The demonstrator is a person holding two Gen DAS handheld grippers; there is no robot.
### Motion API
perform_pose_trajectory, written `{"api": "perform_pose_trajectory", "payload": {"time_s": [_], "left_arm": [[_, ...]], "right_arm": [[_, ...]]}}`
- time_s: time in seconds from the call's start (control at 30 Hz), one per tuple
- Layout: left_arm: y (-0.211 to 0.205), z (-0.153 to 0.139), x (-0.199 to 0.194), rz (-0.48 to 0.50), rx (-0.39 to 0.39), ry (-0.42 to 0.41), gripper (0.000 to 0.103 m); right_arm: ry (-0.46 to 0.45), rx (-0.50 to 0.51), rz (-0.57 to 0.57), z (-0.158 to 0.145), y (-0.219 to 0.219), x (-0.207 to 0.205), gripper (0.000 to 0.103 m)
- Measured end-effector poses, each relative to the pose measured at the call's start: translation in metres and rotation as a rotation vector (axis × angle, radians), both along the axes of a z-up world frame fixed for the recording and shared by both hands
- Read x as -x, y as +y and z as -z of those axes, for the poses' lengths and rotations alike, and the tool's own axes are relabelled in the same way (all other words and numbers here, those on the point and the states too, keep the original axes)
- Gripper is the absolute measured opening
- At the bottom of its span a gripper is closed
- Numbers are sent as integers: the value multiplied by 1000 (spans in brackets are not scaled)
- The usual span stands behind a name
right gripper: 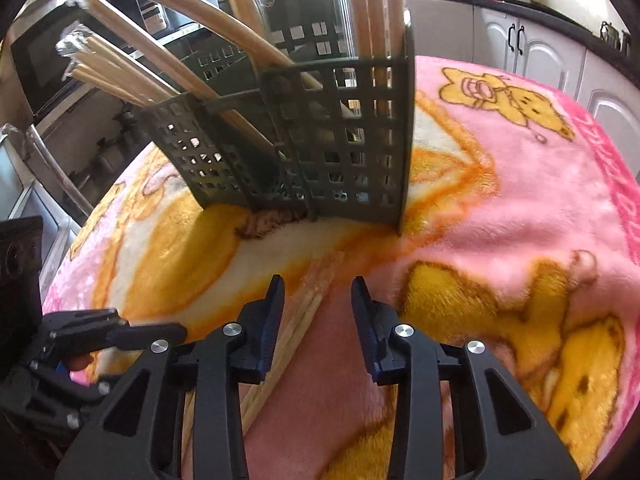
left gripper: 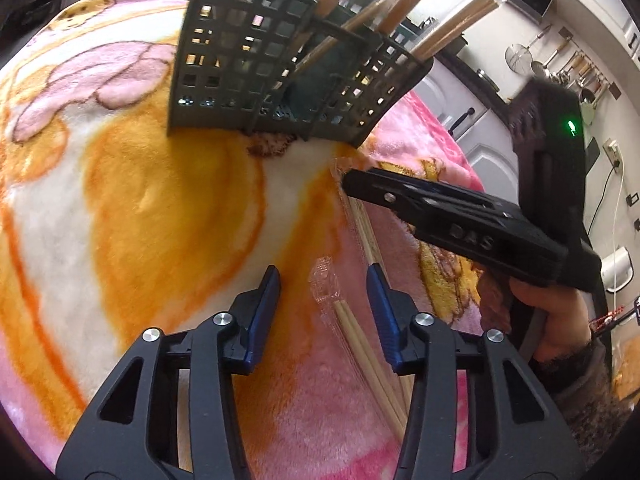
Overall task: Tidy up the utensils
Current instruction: 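Close the left tool on a chopstick while the right tool grasps another, then lift both held chopsticks and lower them into the green basket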
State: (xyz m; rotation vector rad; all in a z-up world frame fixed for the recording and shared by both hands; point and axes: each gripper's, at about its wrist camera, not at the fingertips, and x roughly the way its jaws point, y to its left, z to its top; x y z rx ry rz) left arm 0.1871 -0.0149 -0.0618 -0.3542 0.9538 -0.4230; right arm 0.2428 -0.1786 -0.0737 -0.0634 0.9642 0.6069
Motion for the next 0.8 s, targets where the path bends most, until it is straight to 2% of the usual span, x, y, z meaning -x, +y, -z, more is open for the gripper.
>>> {"api": "perform_pose_trajectory", "payload": {"time_s": [0.13,0.23,0.3,0.33,0.4,0.6,0.8], "left_arm": [[-6,2,-3,16,-28,-3,28],[-8,3,-4,25,-60,-10,18],[-7,4,-5,25,-62,-8,11],[-5,5,-7,21,-62,-5,9],[-1,6,-8,16,-47,4,5],[12,2,-8,2,-16,-1,1],[29,-33,1,-37,14,-92,1]], "right_arm": [[24,11,12,7,8,-14,26],[20,28,13,9,14,-17,20],[17,21,10,9,16,-18,9],[15,10,4,7,15,-17,7],[9,0,5,4,14,-15,6],[-36,-70,5,-20,3,-1,5],[-124,-129,-4,-57,-8,20,5]]}}
